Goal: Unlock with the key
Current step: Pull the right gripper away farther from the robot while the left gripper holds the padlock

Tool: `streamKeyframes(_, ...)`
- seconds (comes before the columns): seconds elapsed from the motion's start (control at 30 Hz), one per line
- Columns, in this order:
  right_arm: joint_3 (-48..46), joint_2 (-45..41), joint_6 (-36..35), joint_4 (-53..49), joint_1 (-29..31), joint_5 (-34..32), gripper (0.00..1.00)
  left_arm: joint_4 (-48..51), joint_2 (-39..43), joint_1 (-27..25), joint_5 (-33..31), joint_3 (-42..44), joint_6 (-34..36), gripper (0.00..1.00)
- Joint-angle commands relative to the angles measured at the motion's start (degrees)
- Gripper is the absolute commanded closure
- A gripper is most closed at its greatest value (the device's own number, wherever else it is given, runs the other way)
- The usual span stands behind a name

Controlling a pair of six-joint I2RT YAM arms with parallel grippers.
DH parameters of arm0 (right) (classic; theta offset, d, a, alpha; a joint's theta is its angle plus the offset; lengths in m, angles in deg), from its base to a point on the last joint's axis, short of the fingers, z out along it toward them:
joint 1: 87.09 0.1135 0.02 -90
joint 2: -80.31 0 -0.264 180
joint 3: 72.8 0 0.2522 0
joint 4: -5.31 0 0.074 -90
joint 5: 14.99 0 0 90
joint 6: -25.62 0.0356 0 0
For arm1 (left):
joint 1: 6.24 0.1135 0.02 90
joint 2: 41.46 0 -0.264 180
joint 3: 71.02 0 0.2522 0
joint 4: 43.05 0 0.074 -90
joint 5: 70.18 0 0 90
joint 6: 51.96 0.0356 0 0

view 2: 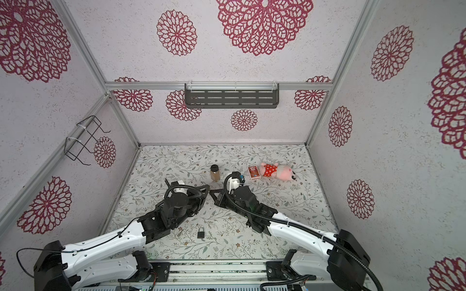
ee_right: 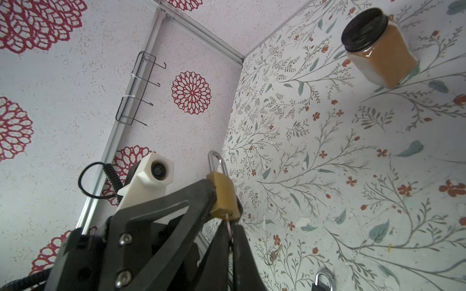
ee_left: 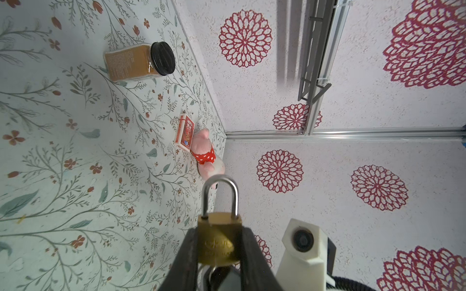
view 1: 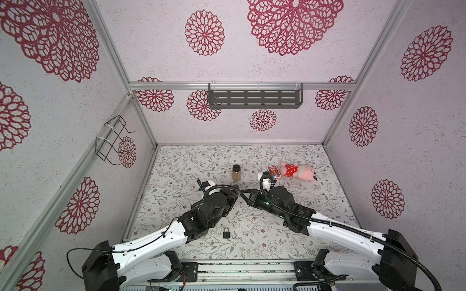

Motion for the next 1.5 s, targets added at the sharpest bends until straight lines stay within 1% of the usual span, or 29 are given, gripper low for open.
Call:
streamKeyframes(0.0,3.3,-3.1,-6.6,-5.1,-0.1,-3.5,0.79,8.4,3.4,1.5,-1.1,-2.7,8.7,1.00)
streamKeyframes(0.07,4.2,-4.0,-9.2,-8.9,0.0,-4.9,0.72,10.1,4.8,2.3,-1.5,-2.6,14.5,1.00)
streamKeyframes(0.13,3.9,-5.5,-11.0,-11.1,0.0,-5.7,0.63,11.3,6.3,2.7,-2.2,-2.5,21.9,1.00)
streamKeyframes(0.2,4.4,-6.6,-12.6,-13.9,-0.1,-6.2,0.58,14.3,7.6,2.9,-2.7,-3.4,29.0,1.00)
streamKeyframes(0.3,6.8,-7.2,-15.7,-18.3,-0.1,-5.1,0.50,16.2,9.6,3.0,-3.1,-2.8,39.6,1.00)
streamKeyframes(0.33,7.9,-6.9,-17.0,-20.1,-0.1,-4.5,0.48,16.2,10.5,2.9,-3.1,-2.2,44.4,1.00)
streamKeyframes(0.37,9.0,-6.7,-18.1,-21.9,-0.1,-4.1,0.46,15.1,11.5,3.0,-2.7,-1.1,47.8,1.00)
streamKeyframes(0.43,11.9,-5.6,-20.4,-25.6,-0.2,-2.7,0.43,8.3,14.3,2.9,-0.5,3.6,55.6,1.00)
streamKeyframes(0.5,14.6,-4.4,-22.0,-28.8,-0.1,-1.8,0.40,5.0,16.5,3.0,0.8,6.5,60.8,1.00)
streamKeyframes(0.67,21.2,0.4,-25.5,-34.5,-0.1,1.1,0.35,2.6,18.3,3.0,4.5,9.5,69.7,1.00)
streamKeyframes(0.73,23.8,2.8,-26.2,-36.8,0.0,1.4,0.34,1.3,18.3,2.9,6.3,10.1,72.5,1.00)
streamKeyframes(0.9,30.5,8.1,-28.1,-41.5,0.1,1.4,0.32,-1.3,19.0,2.9,8.5,11.9,75.9,1.00)
streamKeyframes(0.97,33.4,10.3,-29.1,-43.5,0.4,0.9,0.31,-1.5,19.2,3.0,7.7,12.4,76.2,1.00)
streamKeyframes(1.07,37.2,13.2,-30.8,-46.8,1.7,-2.5,0.30,-1.0,19.8,2.9,7.1,12.9,76.7,1.00)
streamKeyframes(1.27,41.7,17.0,-32.0,-47.9,2.4,-2.8,0.26,-0.4,20.0,3.0,6.9,12.8,77.7,1.00)
streamKeyframes(1.37,45.3,20.0,-32.9,-51.1,2.4,-4.7,0.26,-0.7,19.9,3.0,6.7,13.0,78.2,1.00)
streamKeyframes(1.47,46.8,21.4,-33.2,-53.3,2.4,-7.4,0.25,-1.1,19.9,3.0,6.6,13.3,78.0,1.00)
